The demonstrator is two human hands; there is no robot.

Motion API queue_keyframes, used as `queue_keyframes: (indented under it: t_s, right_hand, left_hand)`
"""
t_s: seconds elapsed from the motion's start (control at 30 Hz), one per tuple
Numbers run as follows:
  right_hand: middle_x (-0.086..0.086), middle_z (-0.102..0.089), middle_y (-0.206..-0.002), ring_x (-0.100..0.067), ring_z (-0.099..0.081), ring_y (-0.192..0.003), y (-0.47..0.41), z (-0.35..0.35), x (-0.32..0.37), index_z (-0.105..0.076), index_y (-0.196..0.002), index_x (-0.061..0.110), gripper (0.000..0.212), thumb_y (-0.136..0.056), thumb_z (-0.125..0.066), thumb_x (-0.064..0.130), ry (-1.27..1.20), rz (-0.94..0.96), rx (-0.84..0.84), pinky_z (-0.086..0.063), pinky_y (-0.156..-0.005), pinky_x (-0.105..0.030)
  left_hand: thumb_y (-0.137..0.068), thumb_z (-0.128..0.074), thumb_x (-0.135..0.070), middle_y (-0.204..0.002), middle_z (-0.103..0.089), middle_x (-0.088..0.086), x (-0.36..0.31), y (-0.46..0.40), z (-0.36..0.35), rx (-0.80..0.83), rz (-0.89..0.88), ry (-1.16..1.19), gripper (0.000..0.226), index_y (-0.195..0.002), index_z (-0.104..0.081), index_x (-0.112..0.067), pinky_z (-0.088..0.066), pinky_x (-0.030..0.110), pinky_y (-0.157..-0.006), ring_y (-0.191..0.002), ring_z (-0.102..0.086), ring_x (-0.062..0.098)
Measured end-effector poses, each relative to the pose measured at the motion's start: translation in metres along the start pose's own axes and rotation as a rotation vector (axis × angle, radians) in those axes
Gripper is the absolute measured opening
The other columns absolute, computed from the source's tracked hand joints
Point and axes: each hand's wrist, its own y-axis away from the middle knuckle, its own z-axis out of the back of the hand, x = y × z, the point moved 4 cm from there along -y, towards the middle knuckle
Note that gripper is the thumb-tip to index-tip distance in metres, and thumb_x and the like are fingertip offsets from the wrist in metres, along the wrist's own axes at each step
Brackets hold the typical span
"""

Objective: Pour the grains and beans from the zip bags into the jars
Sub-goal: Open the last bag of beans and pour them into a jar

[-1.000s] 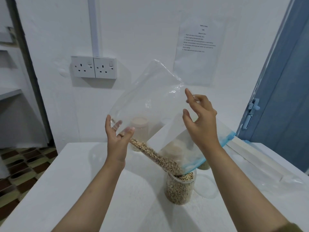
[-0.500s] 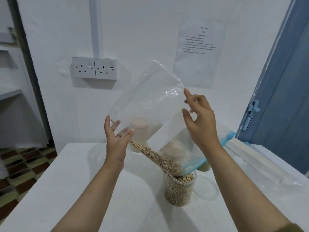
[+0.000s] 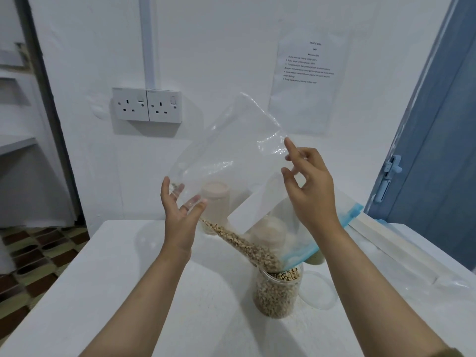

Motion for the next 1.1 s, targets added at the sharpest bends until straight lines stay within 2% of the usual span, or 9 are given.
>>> queue_keyframes:
  t_s: [0.2,0.3,0.57,0.63,0.73,0.8,1.1]
  right_hand:
    - [0.003,-0.054,-0.109,0.010,-0.055,-0.088,0.000,0.001,0.005,-0.045,-0.143,0.028,0.061,-0.093,-0.061,-0.002,-0.021,0.007,-0.004,-0.050,-0.091,-0.053]
    - [0.004,-0.053,-0.109,0.009,-0.055,-0.089,0.001,0.001,0.007,-0.045,-0.142,0.029,0.061,-0.092,-0.061,-0.002,-0.035,0.001,-0.013,-0.047,-0.093,-0.058]
    - [0.006,-0.053,-0.109,0.001,-0.059,-0.092,-0.005,0.000,0.006,-0.049,-0.142,0.028,0.058,-0.092,-0.060,0.002,-0.017,0.021,0.019,-0.050,-0.092,-0.055]
    - [0.003,-0.054,-0.109,0.002,-0.060,-0.094,-0.006,0.001,0.007,-0.049,-0.142,0.027,0.058,-0.092,-0.060,0.000,-0.032,0.017,0.011,-0.052,-0.092,-0.048]
    - [0.001,-0.054,-0.108,0.006,-0.057,-0.097,-0.005,0.004,0.007,-0.051,-0.142,0.017,0.056,-0.092,-0.060,-0.006,-0.036,0.025,-0.004,-0.051,-0.090,-0.022]
    - [0.001,-0.055,-0.106,0.007,-0.057,-0.096,-0.006,0.005,0.008,-0.052,-0.141,0.015,0.055,-0.091,-0.061,-0.007,-0.031,0.030,-0.011,-0.046,-0.088,-0.011]
    - [0.002,-0.056,-0.103,0.008,-0.056,-0.095,-0.008,0.009,0.007,-0.053,-0.141,0.013,0.055,-0.090,-0.062,-0.006,0.001,0.013,-0.027,-0.042,-0.088,-0.007]
  left_hand:
    - [-0.092,-0.067,-0.008,-0.148,-0.037,-0.004,-0.001,-0.001,0.001,0.001,0.001,-0.003,0.086,-0.149,-0.015,-0.046,-0.043,0.050,-0.109,-0.122,-0.058,0.018]
    - [-0.092,-0.066,-0.008,-0.148,-0.037,-0.004,-0.001,-0.001,0.002,0.002,0.000,-0.010,0.085,-0.149,-0.016,-0.047,-0.043,0.051,-0.109,-0.122,-0.058,0.017]
    - [-0.093,-0.065,-0.006,-0.147,-0.038,-0.006,-0.001,-0.001,0.003,-0.011,0.003,-0.016,0.085,-0.149,-0.016,-0.046,-0.043,0.050,-0.109,-0.120,-0.058,0.017]
    - [-0.093,-0.065,-0.006,-0.147,-0.038,-0.006,-0.002,-0.002,0.003,-0.010,-0.003,-0.024,0.084,-0.150,-0.016,-0.046,-0.043,0.050,-0.109,-0.120,-0.059,0.016]
    - [-0.094,-0.064,-0.005,-0.148,-0.038,-0.006,-0.003,-0.004,0.001,-0.006,-0.010,-0.028,0.084,-0.150,-0.016,-0.045,-0.043,0.050,-0.109,-0.119,-0.059,0.015]
    - [-0.094,-0.064,-0.005,-0.148,-0.038,-0.006,-0.004,-0.005,-0.001,-0.004,-0.012,-0.032,0.084,-0.150,-0.016,-0.044,-0.043,0.050,-0.110,-0.119,-0.059,0.015]
    - [-0.094,-0.063,-0.005,-0.146,-0.039,-0.009,-0.009,-0.009,-0.006,0.003,-0.015,-0.051,0.084,-0.153,-0.015,-0.040,-0.042,0.049,-0.110,-0.111,-0.060,0.007]
